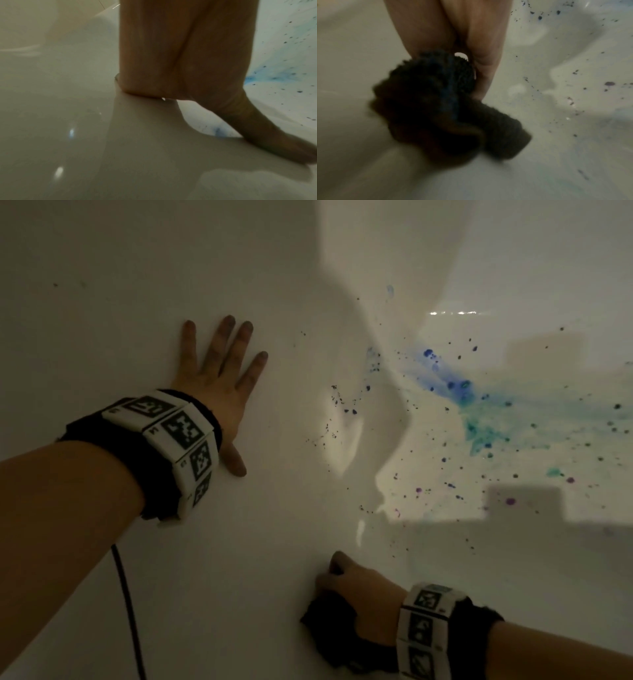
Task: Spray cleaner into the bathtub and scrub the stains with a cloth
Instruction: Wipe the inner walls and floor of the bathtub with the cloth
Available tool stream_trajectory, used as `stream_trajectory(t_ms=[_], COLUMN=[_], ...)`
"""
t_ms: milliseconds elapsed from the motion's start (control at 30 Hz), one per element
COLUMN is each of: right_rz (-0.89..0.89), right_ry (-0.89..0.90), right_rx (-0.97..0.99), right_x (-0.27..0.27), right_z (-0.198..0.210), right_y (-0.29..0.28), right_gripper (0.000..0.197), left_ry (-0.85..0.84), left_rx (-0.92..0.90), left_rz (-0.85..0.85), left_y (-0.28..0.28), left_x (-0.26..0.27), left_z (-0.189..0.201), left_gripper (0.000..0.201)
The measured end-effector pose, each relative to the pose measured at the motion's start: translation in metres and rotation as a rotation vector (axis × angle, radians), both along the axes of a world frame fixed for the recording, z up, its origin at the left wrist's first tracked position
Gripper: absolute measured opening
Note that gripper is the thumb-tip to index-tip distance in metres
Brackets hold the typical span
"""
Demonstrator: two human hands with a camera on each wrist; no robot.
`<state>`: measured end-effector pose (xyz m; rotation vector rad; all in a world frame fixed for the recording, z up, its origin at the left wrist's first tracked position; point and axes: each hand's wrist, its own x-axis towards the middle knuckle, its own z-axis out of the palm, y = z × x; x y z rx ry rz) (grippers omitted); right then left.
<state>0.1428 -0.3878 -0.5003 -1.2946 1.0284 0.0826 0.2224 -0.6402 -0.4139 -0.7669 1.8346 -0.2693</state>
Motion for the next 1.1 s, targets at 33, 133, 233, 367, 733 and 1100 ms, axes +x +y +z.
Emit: stream_trajectory(t_ms=[33, 133, 233, 367, 733, 1100], right_rz=[-0.018, -0.160, -0.243, -0.627, -0.842, -1.074], right_ry=[0.057, 0.192, 0.378, 0.333, 0.087, 0.506], right_rx=[-0.009, -0.009, -0.035, -0.156, -0.418, 0.057], right_x=[-0.002, -0.015, -0.042, -0.066, -0.010, -0.083], right_z=[-0.006, -0.023, -0.041, -0.025, 0.003, -0.081], right_y=[-0.001, -0.008, -0.019, -0.043, -0.134, -0.111], right_gripper=[0.043, 0.037, 0.036, 0.023, 0.020, 0.004], left_ry=[0.002, -0.002, -0.008, -0.005, -0.011, -0.072], left_rx=[-0.003, -0.006, 0.001, -0.001, -0.027, -0.064], left_rz=[0.005, 0.018, 0.030, 0.032, 0.029, 0.106], left_y=[0.001, 0.000, 0.001, 0.001, 0.002, 0.014], left_x=[-0.001, -0.001, -0.003, -0.003, -0.006, -0.019], left_z=[0.000, -0.003, -0.003, -0.003, -0.006, -0.009], left_gripper=[0.153, 0.154, 0.154, 0.155, 0.147, 0.139])
